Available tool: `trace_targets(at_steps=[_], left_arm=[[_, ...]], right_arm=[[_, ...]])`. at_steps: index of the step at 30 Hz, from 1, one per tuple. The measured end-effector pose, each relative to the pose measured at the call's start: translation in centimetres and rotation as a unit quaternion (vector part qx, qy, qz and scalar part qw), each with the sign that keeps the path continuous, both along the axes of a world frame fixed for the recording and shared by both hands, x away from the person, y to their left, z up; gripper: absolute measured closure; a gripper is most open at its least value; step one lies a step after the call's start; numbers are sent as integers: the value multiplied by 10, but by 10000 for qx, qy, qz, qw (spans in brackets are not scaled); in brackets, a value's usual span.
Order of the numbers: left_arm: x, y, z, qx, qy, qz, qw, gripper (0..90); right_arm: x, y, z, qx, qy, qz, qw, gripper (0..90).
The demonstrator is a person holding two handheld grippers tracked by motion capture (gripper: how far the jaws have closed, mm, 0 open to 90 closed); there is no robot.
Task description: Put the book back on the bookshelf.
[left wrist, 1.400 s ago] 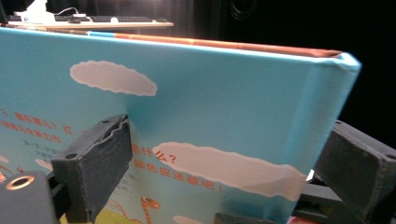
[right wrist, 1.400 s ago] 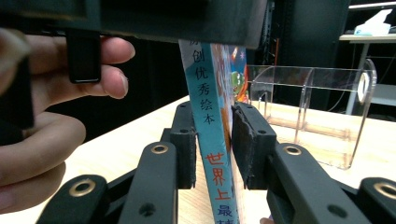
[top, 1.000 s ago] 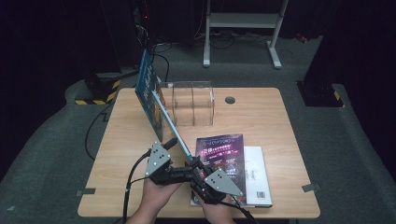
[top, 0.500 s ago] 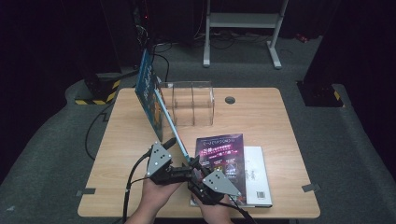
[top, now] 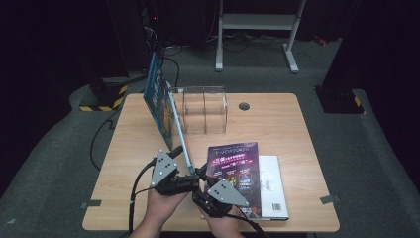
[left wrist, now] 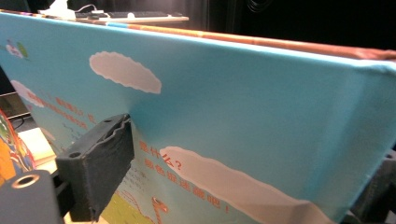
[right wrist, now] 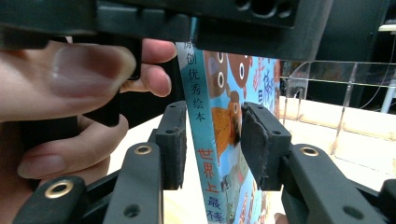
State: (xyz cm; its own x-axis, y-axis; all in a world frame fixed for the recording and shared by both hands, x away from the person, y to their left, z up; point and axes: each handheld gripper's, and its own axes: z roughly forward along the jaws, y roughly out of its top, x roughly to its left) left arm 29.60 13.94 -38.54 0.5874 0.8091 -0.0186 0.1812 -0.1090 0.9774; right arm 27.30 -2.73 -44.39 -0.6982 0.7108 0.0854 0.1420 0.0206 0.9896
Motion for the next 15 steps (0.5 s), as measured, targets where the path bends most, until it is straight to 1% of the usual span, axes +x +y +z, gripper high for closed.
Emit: trace_targets(at_steps=[6,7,8,9,11,12,13,15], left_arm=[[-1,4,-2,26,-34,41,10000,127],[0,5,-3,44,14,10,10000,135],[0,5,-4,56,27,-22,10000,147],[0,5,-5,61,37,-28,10000,152],[-1,5,-7,52,-10,30,10000,158],[-1,5,-8,51,-27,65,10000,158],[-1,7,-9,84,-24,81,9999,158],[-1,8,-9,109,-15,76,9999,161]], right_arm=[[0,4,-1,-26,-19,59,10000,597],[0,5,-1,-37,-3,70,10000,596],[0,5,-3,-99,84,140,9998,591],[-1,6,-5,-151,102,155,9997,591],[-3,7,-10,-186,144,189,9995,591],[-3,7,-10,-186,144,189,9995,591],[-4,8,-14,-228,205,237,9992,590],[-5,8,-15,-252,214,239,9992,590]])
